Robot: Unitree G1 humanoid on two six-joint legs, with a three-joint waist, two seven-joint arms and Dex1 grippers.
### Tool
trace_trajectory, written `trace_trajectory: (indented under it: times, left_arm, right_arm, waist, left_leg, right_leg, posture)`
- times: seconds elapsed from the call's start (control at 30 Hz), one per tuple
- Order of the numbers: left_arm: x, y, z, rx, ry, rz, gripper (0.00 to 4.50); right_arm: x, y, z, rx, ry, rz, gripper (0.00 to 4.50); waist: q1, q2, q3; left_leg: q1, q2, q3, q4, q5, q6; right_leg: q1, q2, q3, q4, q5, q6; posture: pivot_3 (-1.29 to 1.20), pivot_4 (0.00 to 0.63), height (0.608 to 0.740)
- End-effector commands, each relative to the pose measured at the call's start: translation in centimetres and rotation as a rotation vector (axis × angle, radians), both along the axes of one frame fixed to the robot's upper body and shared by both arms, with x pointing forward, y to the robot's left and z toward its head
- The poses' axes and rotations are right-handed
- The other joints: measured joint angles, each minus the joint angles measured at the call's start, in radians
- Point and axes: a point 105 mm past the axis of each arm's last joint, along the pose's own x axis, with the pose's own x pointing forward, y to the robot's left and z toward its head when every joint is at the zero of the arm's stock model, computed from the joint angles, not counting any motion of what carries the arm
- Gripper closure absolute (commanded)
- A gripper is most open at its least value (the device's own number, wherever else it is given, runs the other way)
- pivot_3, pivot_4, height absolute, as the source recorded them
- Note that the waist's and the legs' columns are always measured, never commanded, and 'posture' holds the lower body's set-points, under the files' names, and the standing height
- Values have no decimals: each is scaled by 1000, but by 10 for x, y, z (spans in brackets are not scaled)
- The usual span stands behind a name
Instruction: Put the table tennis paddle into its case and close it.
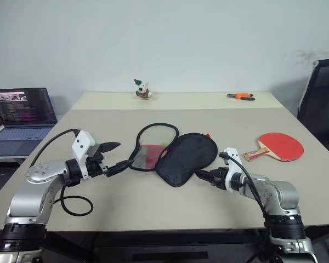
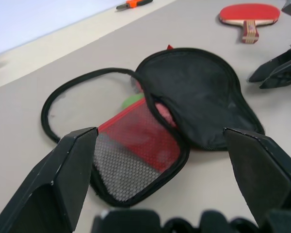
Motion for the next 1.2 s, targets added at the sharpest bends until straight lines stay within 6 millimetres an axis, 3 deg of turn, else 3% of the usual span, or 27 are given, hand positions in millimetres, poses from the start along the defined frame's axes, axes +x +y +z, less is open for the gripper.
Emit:
trace_trajectory:
  times: [0.03, 0.3, 0.47, 0.57, 0.93, 1.2]
  left_arm:
    - [-6, -6, 10, 15, -18, -62, 0]
    - [-26, -16, 14, -14, 77, -183, 0]
    - [-35, -17, 16, -11, 121, -217, 0]
    - [-36, -16, 16, -1, 124, -212, 0]
    - [-39, -27, 14, -3, 116, -237, 0]
    - [-43, -30, 13, 10, 113, -250, 0]
  right_arm:
    - [6, 17, 6, 30, -9, 18, 27]
    - [15, 68, 12, 71, -48, 101, 27]
    - [20, 81, 18, 74, -78, 118, 27]
    - [22, 74, 19, 75, -70, 115, 635]
    - [24, 46, 28, 69, 18, 208, 4465]
    - [36, 17, 19, -70, 73, 288, 4465]
  waist:
    - [-1, 0, 0]
    - [-17, 0, 0]
    - [-22, 0, 0]
    - [-22, 0, 0]
    - [-19, 0, 0]
    - [-20, 0, 0]
  left_leg:
    - [0, 0, 0, 0, 0, 0]
    - [1, 5, 1, -1, 0, 0]
    - [1, 5, 1, -1, 0, 0]
    - [1, 5, 1, -1, 0, 0]
    - [1, 5, 1, -1, 0, 0]
    - [1, 5, 6, -1, 0, 0]
  right_leg:
    - [0, 0, 0, 0, 0, 0]
    - [-1, 3, 0, 1, 0, -1]
    - [-1, 3, 0, 1, 0, -1]
    - [-1, 3, 0, 1, 0, -1]
    - [-1, 2, 0, 1, 0, -1]
    - [-1, 2, 0, 1, -1, -2]
  posture:
    - [0, 150, 740]
    - [0, 150, 740]
    - [0, 150, 740]
    - [0, 150, 740]
    - [0, 150, 740]
    - [0, 150, 740]
